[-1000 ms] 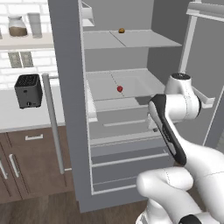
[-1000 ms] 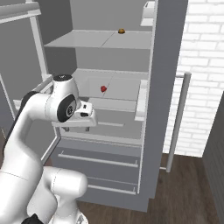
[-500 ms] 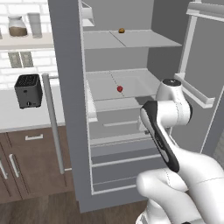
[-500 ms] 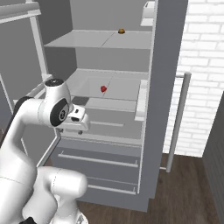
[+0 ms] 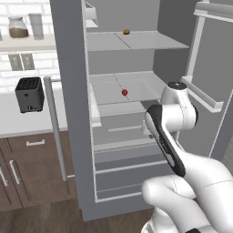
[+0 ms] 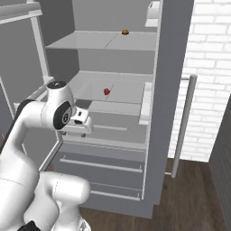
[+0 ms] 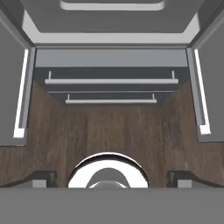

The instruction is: Take the strawberry from the fridge and place it on top of the pancake, located on the dining counter.

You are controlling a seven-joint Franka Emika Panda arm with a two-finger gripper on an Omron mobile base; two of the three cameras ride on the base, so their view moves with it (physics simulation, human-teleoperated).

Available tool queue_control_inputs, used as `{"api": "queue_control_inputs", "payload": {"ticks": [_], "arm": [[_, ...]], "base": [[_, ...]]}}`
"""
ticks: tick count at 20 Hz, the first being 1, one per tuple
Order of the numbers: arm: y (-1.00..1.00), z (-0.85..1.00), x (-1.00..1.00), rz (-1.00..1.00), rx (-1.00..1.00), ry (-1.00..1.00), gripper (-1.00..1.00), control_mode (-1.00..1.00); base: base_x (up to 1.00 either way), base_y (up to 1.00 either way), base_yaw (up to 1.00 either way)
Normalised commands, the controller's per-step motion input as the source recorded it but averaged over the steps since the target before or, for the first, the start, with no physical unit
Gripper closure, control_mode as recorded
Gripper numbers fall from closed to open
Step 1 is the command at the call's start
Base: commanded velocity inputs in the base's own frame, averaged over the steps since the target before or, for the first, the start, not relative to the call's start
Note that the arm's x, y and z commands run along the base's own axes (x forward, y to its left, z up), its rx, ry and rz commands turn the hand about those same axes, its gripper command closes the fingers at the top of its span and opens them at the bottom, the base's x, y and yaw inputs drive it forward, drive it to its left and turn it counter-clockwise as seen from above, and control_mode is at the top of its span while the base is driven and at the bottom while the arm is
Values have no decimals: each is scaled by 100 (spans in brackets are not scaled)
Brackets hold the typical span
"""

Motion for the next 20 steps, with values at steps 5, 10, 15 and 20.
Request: {"api": "queue_control_inputs", "payload": {"ticks": [5,10,15,20], "arm": [[0,0,0,0,0,0,-100,100],[0,0,0,0,0,0,-100,100],[0,0,0,0,0,0,-100,100],[0,0,0,0,0,0,-100,100]], "base": [[80,0,0],[83,0,0],[76,0,0],[23,0,0]]}}
